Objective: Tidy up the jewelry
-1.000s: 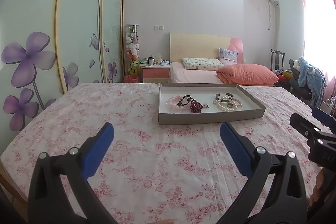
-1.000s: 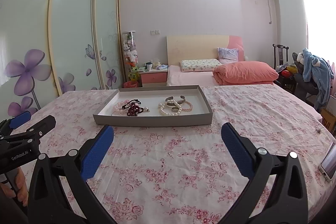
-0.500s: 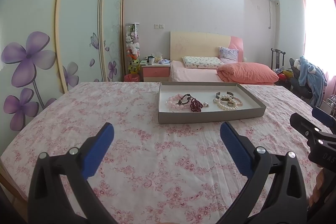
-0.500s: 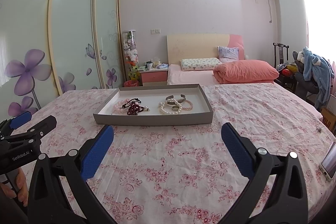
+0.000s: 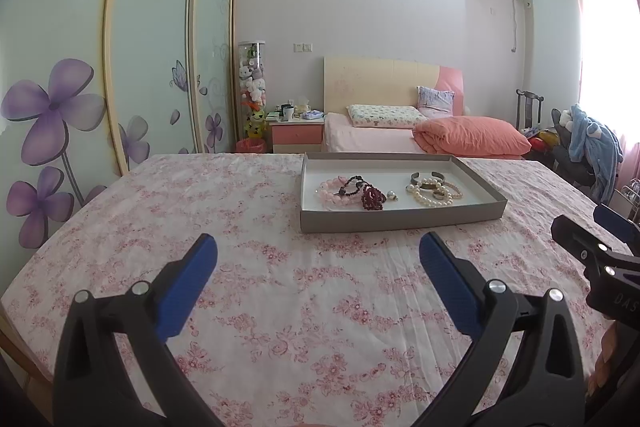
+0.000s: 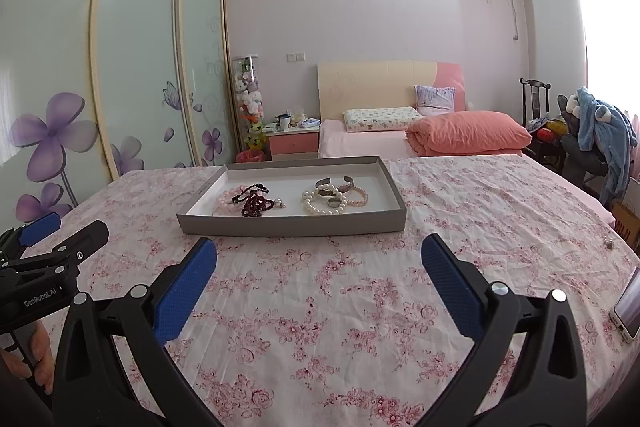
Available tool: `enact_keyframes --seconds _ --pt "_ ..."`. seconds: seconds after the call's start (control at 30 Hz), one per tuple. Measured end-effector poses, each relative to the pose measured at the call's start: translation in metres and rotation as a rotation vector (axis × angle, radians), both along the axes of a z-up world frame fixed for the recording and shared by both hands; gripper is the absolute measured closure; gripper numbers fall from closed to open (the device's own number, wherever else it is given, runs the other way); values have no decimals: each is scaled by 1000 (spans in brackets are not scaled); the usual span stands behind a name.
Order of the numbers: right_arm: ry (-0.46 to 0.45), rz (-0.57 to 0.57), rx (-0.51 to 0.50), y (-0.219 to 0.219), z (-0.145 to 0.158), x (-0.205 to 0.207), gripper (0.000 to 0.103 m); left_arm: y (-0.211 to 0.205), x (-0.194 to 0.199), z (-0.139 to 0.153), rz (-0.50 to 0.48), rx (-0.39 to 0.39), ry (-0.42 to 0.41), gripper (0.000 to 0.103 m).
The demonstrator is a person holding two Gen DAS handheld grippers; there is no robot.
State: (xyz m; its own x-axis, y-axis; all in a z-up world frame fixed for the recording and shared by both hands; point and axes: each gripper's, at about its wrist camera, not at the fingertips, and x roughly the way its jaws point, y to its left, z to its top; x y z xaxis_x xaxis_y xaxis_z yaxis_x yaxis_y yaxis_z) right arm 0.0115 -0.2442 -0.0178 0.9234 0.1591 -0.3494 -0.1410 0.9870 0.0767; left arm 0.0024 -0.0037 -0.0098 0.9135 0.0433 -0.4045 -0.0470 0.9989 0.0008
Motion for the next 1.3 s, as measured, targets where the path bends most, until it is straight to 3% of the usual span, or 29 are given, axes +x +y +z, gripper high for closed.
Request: enact_keyframes --seconds 1.3 --pt "4 1 4 1 -2 -2 2 1 1 1 12 1 0 4"
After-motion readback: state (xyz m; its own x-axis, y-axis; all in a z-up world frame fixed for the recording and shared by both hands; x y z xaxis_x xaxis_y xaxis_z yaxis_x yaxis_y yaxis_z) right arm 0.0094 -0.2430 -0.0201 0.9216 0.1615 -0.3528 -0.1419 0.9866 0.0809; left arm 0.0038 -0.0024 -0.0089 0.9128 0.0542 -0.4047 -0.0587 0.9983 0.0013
